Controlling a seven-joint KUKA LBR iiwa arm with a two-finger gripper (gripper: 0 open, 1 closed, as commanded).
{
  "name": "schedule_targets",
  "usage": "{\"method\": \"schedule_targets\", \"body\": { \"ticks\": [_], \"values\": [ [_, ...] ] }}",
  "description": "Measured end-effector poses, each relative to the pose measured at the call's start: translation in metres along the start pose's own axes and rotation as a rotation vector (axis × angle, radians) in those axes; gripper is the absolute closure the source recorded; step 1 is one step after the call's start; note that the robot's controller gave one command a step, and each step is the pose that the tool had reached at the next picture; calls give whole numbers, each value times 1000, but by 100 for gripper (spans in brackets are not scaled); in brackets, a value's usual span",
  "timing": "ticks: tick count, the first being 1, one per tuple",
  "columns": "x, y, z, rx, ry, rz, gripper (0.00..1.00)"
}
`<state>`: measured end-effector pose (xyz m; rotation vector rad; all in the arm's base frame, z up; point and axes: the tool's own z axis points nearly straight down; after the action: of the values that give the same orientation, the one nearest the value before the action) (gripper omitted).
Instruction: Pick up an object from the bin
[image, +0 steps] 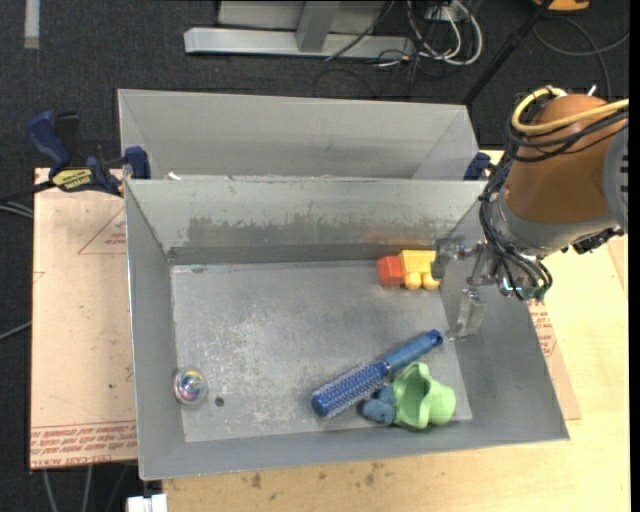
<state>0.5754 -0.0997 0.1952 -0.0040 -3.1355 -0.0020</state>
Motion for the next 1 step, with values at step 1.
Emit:
{"method": "schedule_targets", "body": {
  "ticks": [1],
  "values": [
    [53,77,127,0,-5,-500,0]
  ]
}}
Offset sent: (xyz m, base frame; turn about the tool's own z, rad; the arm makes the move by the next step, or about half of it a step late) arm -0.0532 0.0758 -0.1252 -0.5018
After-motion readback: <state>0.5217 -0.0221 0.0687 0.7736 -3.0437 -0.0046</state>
